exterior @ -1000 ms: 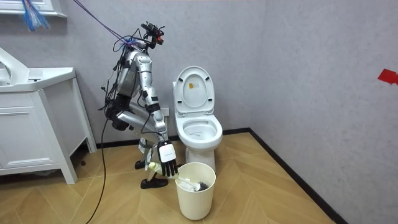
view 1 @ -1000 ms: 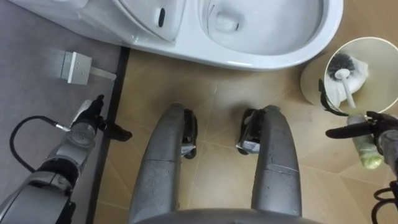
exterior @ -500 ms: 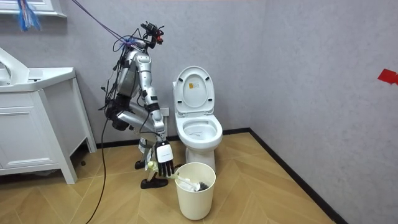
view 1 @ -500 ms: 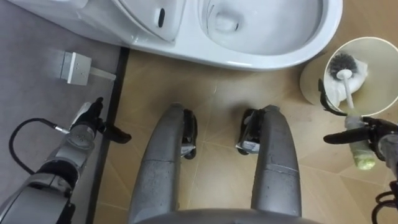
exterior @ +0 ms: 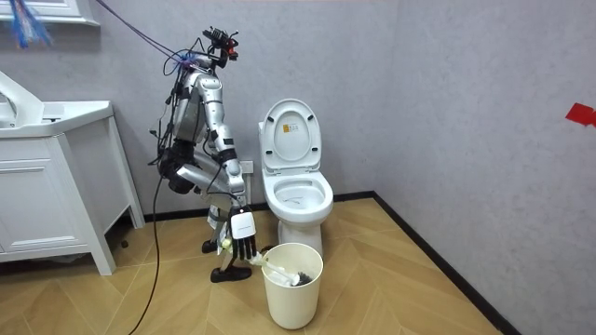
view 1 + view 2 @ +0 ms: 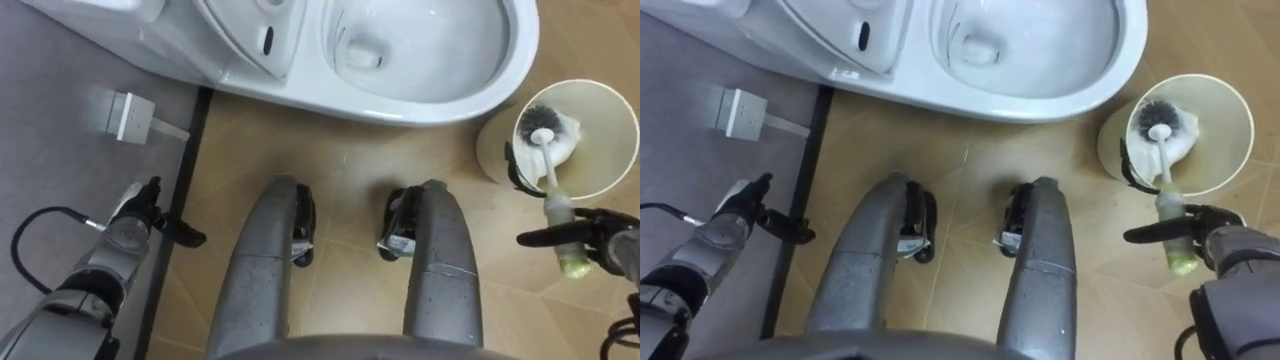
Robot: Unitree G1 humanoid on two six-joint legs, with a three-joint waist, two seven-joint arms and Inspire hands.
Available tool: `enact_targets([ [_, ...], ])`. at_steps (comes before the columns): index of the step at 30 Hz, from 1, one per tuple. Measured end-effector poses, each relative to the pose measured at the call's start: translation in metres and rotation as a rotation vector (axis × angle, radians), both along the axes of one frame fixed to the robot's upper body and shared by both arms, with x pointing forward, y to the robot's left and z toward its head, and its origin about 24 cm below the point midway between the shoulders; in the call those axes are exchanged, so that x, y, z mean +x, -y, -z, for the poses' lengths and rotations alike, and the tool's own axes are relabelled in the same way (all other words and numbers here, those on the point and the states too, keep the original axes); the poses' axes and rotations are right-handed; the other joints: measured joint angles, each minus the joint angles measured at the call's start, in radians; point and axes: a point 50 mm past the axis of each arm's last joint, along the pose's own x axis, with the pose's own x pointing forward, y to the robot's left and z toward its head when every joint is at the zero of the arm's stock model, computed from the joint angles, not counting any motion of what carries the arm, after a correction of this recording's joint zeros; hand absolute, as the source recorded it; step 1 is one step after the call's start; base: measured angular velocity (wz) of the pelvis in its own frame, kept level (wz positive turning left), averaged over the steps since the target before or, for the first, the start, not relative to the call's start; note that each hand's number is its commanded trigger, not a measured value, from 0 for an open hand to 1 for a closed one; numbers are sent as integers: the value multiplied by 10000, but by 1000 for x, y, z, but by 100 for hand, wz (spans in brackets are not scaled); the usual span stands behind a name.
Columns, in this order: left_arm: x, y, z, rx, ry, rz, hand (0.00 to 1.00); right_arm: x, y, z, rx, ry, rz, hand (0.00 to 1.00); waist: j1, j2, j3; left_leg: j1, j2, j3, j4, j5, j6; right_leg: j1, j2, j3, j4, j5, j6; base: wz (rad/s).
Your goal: Brush toilet
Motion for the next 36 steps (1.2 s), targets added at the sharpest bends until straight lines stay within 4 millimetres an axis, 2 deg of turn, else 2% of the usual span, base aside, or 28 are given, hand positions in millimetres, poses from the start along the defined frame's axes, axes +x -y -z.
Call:
enact_targets([
  [4,0,0,0,-35,-36,-10,0,-9,1,3,247,-427,75,0,19,-2,-6,6,-21,-76,7,0,-1,64,-43,-91,1,-27,-16,4],
  [10,1,-1,-1,-77,-20,-52,0,-11,0,4,460,-597,-113,0,34,-6,-26,69,-6,-75,16,2,-4,130,-40,-104,6,-28,-20,0],
  [16,0,-3,-1,-29,-167,-110,0,-13,-1,5,745,-581,200,0,33,-38,-95,88,-12,-76,8,1,-5,146,-41,-100,2,-30,-22,0],
  [22,-7,-5,3,29,-514,-240,0,-14,-1,6,949,-447,560,0,18,-38,-95,106,-10,-76,13,1,-6,163,-40,-102,7,-30,-23,0],
  [30,-7,-3,4,197,-685,-39,0,-14,-3,8,1005,-141,1123,0,0,-20,-92,-18,-16,-61,49,-19,-35,37,-44,-99,12,-27,-21,0],
  [36,-3,-2,2,190,-560,-4,0,-17,-6,11,1200,274,1968,0,19,1,-104,-387,1,-6,62,-10,-19,-391,62,37,61,11,31,-1],
])
